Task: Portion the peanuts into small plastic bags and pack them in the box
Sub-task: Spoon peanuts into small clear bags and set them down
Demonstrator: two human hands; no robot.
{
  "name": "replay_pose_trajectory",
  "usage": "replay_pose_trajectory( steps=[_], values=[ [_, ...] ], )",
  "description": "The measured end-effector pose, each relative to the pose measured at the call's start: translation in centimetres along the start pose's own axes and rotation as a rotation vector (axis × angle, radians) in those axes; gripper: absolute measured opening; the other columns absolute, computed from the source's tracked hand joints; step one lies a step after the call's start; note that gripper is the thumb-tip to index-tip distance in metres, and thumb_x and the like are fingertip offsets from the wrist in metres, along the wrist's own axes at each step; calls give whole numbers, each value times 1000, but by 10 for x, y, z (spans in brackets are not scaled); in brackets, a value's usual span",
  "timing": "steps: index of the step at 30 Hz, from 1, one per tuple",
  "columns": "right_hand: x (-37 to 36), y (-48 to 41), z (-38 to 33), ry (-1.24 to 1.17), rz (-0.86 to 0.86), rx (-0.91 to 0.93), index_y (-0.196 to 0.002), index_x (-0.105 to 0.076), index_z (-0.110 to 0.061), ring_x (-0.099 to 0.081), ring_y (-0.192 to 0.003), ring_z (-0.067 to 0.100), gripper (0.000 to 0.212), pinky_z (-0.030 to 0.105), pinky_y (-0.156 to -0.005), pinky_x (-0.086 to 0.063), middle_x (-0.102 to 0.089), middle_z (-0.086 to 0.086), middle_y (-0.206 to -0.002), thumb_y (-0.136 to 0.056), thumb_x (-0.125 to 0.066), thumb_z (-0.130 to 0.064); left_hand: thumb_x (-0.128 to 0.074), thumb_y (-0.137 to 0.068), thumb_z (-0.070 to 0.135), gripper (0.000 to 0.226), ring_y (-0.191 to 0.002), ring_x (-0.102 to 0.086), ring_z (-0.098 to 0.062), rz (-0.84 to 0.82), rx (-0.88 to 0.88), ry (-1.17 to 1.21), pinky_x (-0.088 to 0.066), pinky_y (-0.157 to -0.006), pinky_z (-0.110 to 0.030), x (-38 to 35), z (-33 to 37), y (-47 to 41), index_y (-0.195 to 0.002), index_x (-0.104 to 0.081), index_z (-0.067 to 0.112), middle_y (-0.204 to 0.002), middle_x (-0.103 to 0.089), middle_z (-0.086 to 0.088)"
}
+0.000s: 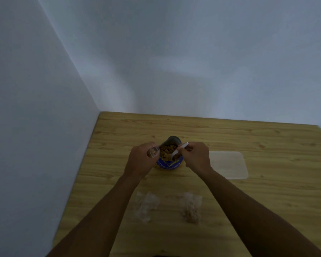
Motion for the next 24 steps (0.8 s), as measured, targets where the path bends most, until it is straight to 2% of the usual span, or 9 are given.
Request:
replay_pose_trajectory(
  steps=[4, 8, 12, 16, 19, 24],
  values=[
    [7, -3, -2, -81, 8, -40, -85, -81, -21, -56, -42, 2, 6, 29, -47, -51, -75, -1, -68, -87, -75, -19, -76, -81, 13, 18, -75, -69, -19, -8, 14, 7, -60, -66, -42, 2, -1, -1, -98, -75, 8, -88, -75, -10],
    [2, -1, 4, -196, 2, -170, -84, -79, -16, -53, -36, 8, 5, 24, -42, -45, -75, 6, -72, -88, -75, -17, -76, -81, 11, 15, -74, -69, -21, -23, 11, 16, -59, -65, -45, 1, -3, -2, -95, -75, 8, -86, -74, -10],
    [7, -3, 8, -292, 47, -224, -89, -79, -11, -48, -34, 9, 6, 24, -40, -43, -74, 11, -71, -88, -75, -15, -78, -79, 14, 32, -91, -68, -25, -8, 23, -23, -59, -77, -42, 1, -10, -5, -109, -72, 4, -107, -71, -13],
    [18, -7, 16, -358, 100, -275, -93, -79, -9, -46, -39, 13, 8, 26, -42, -41, -73, 21, -78, -88, -74, -14, -77, -79, 13, 18, -81, -62, -21, 3, -24, -74, -55, -70, -38, 1, -8, -7, -96, -72, 7, -92, -68, -8],
    [24, -8, 24, -409, 111, -316, -92, -79, -9, -44, -43, 15, 7, 26, -43, -39, -73, 25, -83, -88, -74, -13, -75, -81, 17, 19, -82, -62, -20, 20, -13, -85, -52, -70, -32, 0, -5, -9, -96, -72, 6, -90, -68, -6],
    [33, -5, 31, -510, 83, -384, -91, -76, -4, -42, -44, 15, 7, 28, -43, -38, -76, 18, -84, -89, -71, -9, -77, -77, 18, 19, -75, -63, -19, -7, 8, -56, -53, -64, -33, -7, 3, -14, -91, -71, 6, -83, -69, -6]
  ],
)
Point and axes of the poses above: each hand's wrist, its own y-axis away from the middle knuckle, its own x-axis out of the back of the hand, z = x × y, the point moved 5 cm from there along -y, towards the middle knuckle
